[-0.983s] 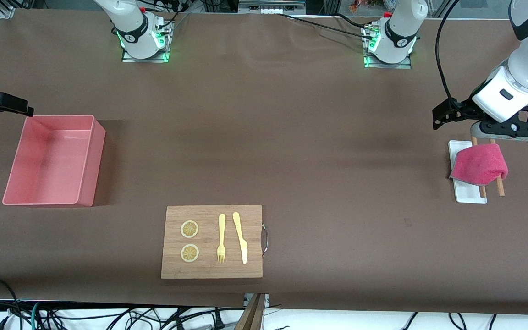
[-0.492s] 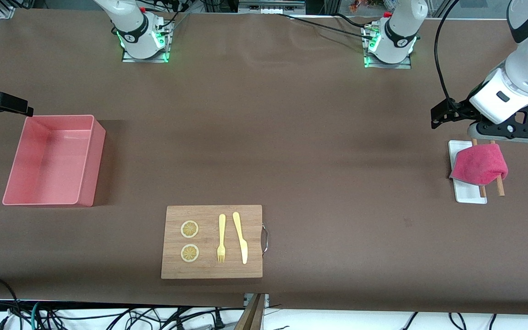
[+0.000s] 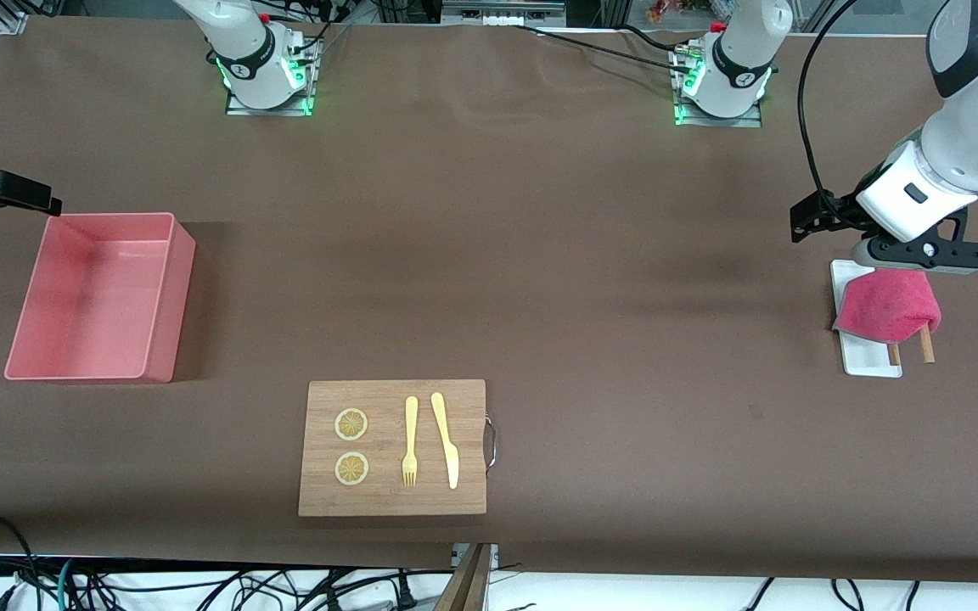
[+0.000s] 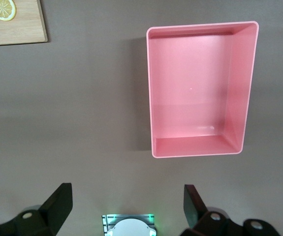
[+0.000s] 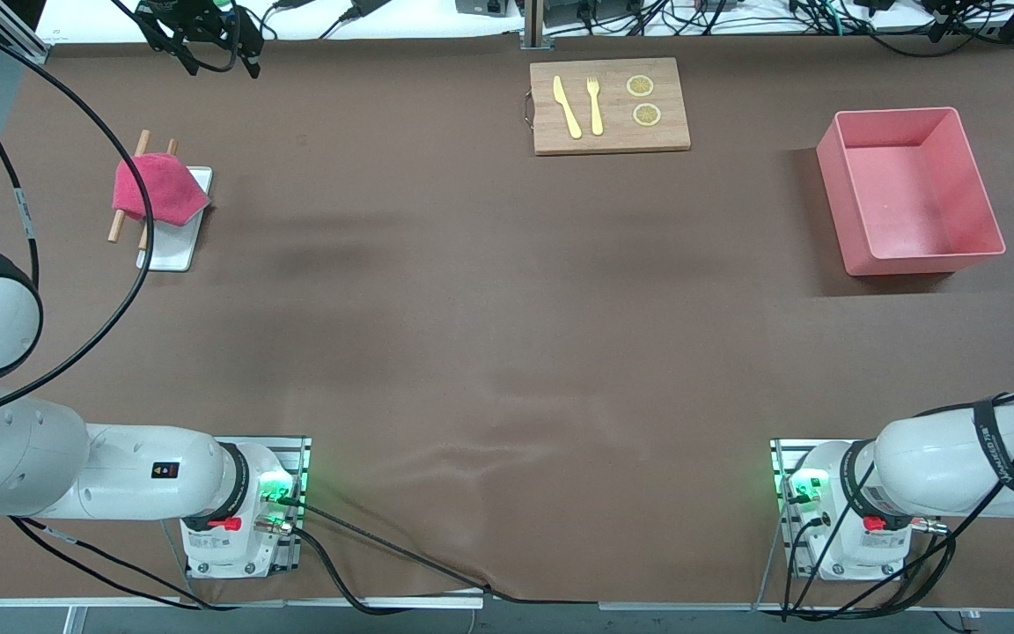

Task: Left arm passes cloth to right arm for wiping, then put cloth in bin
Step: 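Lower the left gripper onto the pink cloth on the white tray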

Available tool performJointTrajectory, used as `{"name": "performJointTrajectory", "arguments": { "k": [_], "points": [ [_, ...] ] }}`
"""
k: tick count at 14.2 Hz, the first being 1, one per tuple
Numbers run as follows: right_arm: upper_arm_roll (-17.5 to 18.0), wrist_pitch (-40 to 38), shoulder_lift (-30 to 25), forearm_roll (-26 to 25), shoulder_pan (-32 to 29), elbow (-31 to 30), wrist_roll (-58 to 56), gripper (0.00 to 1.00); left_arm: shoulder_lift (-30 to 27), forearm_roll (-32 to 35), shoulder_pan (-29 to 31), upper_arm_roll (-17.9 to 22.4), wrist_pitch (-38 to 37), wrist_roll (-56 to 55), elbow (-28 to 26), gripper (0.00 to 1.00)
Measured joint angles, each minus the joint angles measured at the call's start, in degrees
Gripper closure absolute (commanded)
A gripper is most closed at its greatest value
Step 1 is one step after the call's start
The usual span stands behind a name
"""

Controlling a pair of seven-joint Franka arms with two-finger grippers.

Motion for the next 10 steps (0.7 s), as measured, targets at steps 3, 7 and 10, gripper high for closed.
{"name": "performJointTrajectory", "arguments": {
  "k": [3, 7, 10],
  "points": [
    [0.0, 0.0, 0.0, 0.0, 0.0, 0.0, 0.0, 0.00, 1.1, 3.6, -1.0, -0.1, -0.1, 0.0, -0.1, 0.00],
    [0.0, 0.0, 0.0, 0.0, 0.0, 0.0, 0.0, 0.00, 2.4, 3.9, -1.1, 0.3, -1.9, -0.1, -0.2, 0.00],
    [0.0, 0.0, 0.0, 0.0, 0.0, 0.0, 0.0, 0.00, 3.1, 4.0, -0.9, 1.2, -2.1, -3.1, -0.2, 0.01]
  ]
}}
